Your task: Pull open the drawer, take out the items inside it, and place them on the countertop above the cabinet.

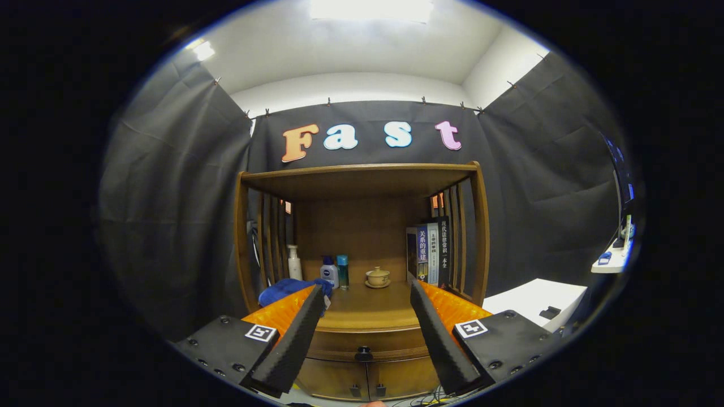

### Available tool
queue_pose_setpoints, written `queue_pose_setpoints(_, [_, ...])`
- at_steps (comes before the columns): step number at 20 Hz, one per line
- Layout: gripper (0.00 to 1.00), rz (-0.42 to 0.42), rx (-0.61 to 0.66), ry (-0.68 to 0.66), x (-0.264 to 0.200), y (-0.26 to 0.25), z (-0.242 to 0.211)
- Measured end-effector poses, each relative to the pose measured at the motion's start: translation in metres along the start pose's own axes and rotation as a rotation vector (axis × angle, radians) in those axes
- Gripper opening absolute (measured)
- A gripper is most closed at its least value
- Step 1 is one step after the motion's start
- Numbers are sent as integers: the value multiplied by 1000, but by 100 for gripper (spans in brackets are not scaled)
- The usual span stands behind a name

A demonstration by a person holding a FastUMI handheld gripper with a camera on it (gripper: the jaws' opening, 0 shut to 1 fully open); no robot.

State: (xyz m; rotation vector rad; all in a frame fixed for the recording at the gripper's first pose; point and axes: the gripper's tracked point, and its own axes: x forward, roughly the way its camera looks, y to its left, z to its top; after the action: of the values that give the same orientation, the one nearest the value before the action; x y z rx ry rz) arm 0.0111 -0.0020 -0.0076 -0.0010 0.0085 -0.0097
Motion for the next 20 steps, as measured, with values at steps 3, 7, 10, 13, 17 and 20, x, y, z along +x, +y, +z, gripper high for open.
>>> queue_pose_setpoints(3, [99,1,14,-4,13,-1,-3])
queue_pose_setpoints(7, [99,8,15,15,43,-1,-32])
queue_pose_setpoints(10, [99,2,-6,45,64,-1,-72])
queue_pose_setpoints(13, [99,13,4,67,77,1,-112])
queue_pose_setpoints(17, [99,15,40,133,98,-3,-175])
queue_pose_setpoints(20, [99,-4,3,158,115,-12,-214])
